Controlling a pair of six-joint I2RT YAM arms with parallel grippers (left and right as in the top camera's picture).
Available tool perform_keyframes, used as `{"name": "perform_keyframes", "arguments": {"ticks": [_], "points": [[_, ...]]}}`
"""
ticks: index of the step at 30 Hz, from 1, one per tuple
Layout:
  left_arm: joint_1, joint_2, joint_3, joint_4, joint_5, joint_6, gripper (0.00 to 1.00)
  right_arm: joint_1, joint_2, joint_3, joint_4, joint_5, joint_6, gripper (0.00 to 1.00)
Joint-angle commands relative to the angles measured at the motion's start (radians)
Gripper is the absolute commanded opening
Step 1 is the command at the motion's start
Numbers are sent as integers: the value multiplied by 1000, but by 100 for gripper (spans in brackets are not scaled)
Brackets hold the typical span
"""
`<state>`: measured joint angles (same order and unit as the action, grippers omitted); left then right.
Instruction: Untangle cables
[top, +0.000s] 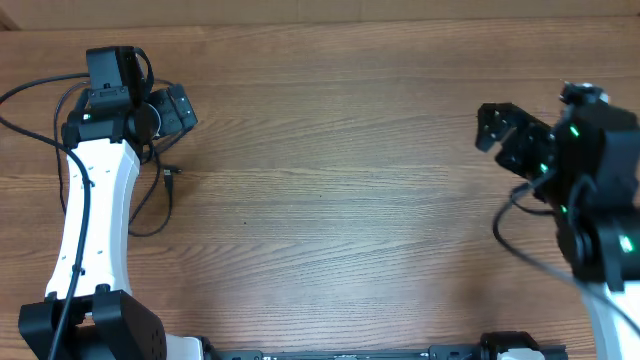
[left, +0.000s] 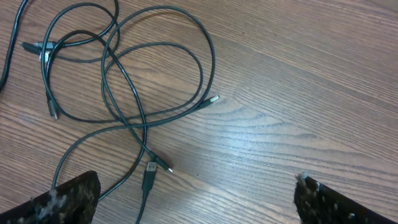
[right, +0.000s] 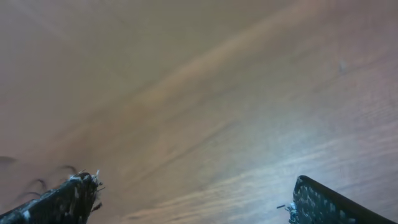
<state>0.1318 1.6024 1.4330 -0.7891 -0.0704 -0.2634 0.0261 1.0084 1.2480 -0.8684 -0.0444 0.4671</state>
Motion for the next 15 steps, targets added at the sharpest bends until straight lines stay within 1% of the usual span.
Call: {"name": "perform_keyframes", "arguments": {"ticks": [1, 6, 15], "points": [[5, -6, 8, 0, 11, -6, 100, -2, -116, 16, -2, 10, -5, 100], [5, -6, 8, 0, 11, -6, 100, -2, -198, 16, -6, 10, -5, 100], [5, -6, 8, 0, 11, -6, 100, -2, -182, 16, -10, 10, -5, 100]]}}
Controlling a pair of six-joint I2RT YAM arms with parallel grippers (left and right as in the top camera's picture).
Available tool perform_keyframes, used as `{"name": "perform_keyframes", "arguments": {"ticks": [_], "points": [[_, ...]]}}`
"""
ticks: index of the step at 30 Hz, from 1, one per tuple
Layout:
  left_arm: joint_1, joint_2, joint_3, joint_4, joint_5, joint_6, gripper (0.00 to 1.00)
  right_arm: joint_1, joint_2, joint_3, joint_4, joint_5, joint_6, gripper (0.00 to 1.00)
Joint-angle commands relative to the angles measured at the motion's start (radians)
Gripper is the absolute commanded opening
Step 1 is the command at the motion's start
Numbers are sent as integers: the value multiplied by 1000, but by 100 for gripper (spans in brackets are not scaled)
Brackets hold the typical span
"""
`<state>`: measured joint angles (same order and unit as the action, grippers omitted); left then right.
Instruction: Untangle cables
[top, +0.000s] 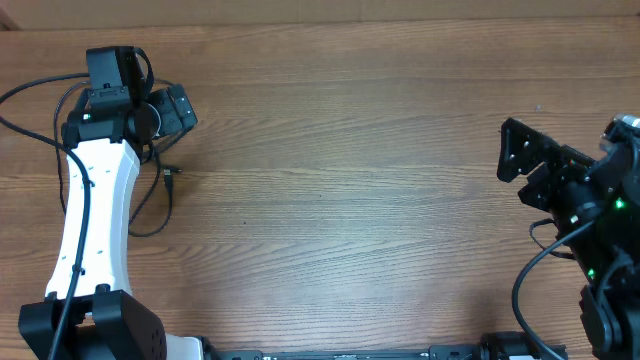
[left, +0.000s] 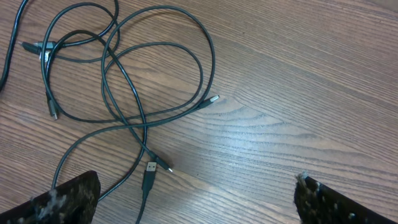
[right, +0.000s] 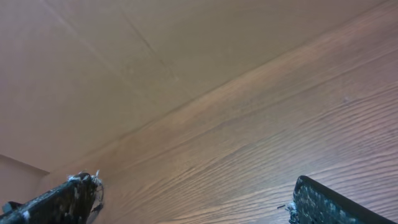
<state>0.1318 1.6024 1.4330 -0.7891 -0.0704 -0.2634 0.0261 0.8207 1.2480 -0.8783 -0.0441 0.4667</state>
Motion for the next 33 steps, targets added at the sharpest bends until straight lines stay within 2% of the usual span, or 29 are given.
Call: {"name": "perform_keyframes", "arguments": {"ticks": [1, 10, 16, 23, 33], "points": [[5, -6, 8, 0, 11, -6, 100, -2, 10, 16, 0, 10, -4, 100], [5, -6, 8, 0, 11, -6, 100, -2, 29, 14, -52, 10, -4, 100], [5, -6, 8, 1, 11, -6, 100, -2, -32, -28, -116, 9, -4, 100], [5, -6, 8, 0, 11, -6, 100, -2, -188, -158, -116, 10, -4, 100], [5, -6, 8, 0, 11, -6, 99, -2, -502, -414, -132, 10, -4, 100]]}}
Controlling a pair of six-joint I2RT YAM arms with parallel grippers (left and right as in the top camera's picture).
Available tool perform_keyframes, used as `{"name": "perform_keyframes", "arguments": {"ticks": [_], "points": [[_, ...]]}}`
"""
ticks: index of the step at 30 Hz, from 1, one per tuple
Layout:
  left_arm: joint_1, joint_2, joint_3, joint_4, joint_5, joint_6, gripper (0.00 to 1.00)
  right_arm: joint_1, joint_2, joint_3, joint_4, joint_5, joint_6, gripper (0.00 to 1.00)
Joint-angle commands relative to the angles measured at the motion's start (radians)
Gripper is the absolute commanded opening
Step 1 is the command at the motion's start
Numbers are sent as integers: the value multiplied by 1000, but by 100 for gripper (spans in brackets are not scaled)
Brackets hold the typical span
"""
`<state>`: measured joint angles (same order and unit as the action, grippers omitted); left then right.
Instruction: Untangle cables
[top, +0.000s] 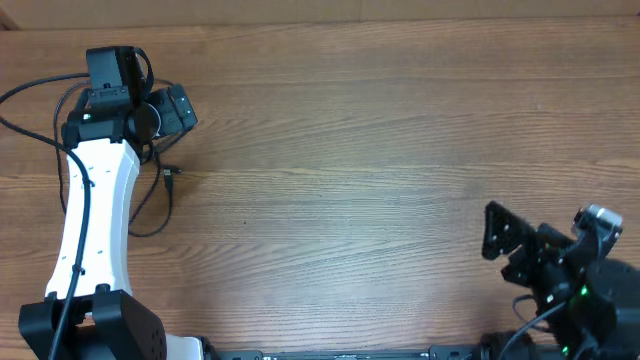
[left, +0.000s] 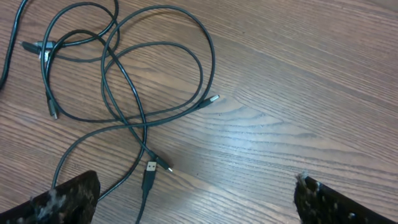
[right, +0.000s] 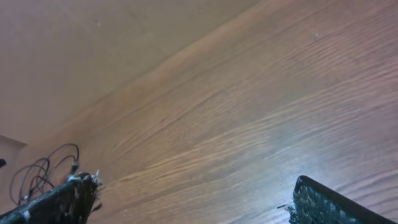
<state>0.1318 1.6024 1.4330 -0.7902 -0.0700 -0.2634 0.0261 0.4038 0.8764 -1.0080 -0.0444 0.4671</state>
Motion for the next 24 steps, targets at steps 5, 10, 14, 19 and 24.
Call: {"name": "perform_keyframes", "arguments": {"ticks": [5, 10, 14, 19, 24], "points": [[5, -6, 8, 2, 11, -6, 99, -2, -196, -76, -66, 10, -5, 100], [5, -6, 8, 2, 11, -6, 100, 10, -269, -99, -102, 10, -5, 100], [5, -6, 8, 2, 11, -6, 100, 53, -301, -107, -102, 10, -5, 100], [5, -6, 8, 2, 11, -6, 100, 111, -340, -143, -102, 10, -5, 100], [5, -5, 8, 2, 11, -6, 100, 116, -350, -214, -103, 10, -5, 100]]}}
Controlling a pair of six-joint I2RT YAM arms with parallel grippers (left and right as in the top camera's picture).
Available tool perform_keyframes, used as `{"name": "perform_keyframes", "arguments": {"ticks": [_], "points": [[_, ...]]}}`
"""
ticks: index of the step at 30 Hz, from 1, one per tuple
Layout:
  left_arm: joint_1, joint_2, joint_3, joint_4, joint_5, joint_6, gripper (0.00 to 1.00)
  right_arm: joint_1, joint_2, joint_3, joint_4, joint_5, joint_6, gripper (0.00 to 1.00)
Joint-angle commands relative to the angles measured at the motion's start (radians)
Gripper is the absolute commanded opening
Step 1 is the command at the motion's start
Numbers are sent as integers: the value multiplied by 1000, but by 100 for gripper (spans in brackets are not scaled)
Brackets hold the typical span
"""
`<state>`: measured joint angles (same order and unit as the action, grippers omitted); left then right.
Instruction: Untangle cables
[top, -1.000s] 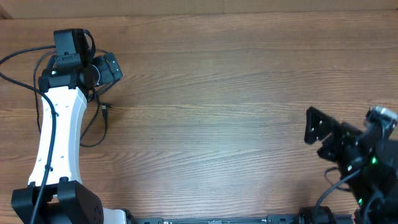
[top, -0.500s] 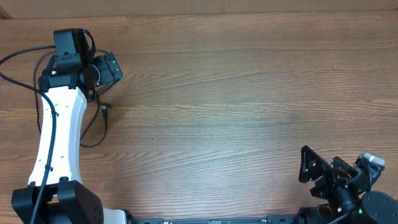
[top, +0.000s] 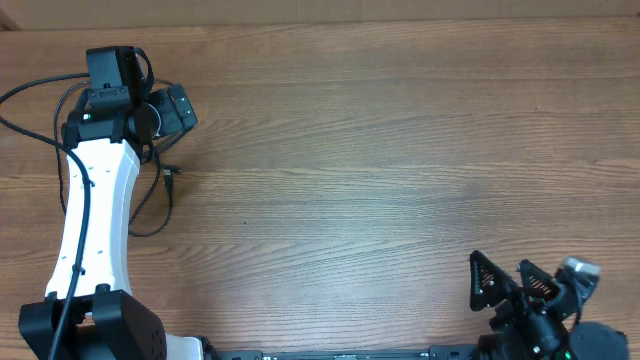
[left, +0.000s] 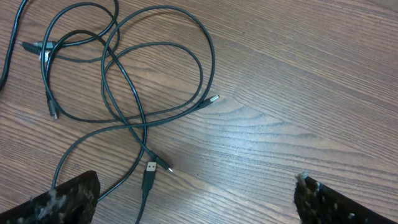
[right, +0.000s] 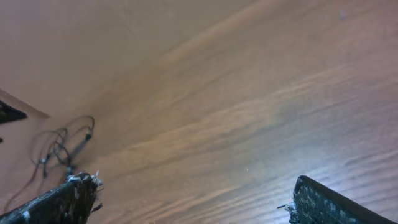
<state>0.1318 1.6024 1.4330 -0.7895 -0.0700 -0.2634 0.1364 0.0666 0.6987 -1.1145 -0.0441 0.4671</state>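
Note:
Thin dark cables (left: 130, 93) lie looped over each other on the wood table, with loose plug ends (left: 150, 171) near the bottom of the left wrist view. My left gripper (left: 196, 196) hovers open above them, nothing between its fingers. From overhead the cables (top: 160, 195) show at the far left, partly hidden under the left arm (top: 95, 200). My right gripper (top: 500, 285) is open and empty at the table's front right edge; its wrist view shows the cables (right: 62, 149) only as a distant blur.
The wood table (top: 380, 150) stretches between the two arms. A black supply cord (top: 30, 90) runs off the left edge behind the left arm. The table's far edge runs along the top of the overhead view.
My right gripper has drawn further back to the front right corner, lower in the overhead view. The left gripper and the cables are unchanged.
My right gripper stood open at the right side of the table, level with its far half. It then lay further right, later near the front edge, and now at the front right corner. The left gripper stayed open over the tangled cables throughout.

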Motion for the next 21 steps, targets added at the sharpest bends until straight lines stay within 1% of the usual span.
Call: {"name": "perform_keyframes", "arguments": {"ticks": [1, 7, 21], "points": [[5, -6, 8, 1, 11, -6, 99, 6, -13, -52, 3, 9, -5, 100], [5, -6, 8, 1, 11, -6, 99, 6, -13, -104, 17, 5, 3, 100], [5, -6, 8, 1, 11, -6, 100, 6, -13, -112, 21, 5, 4, 100]]}}
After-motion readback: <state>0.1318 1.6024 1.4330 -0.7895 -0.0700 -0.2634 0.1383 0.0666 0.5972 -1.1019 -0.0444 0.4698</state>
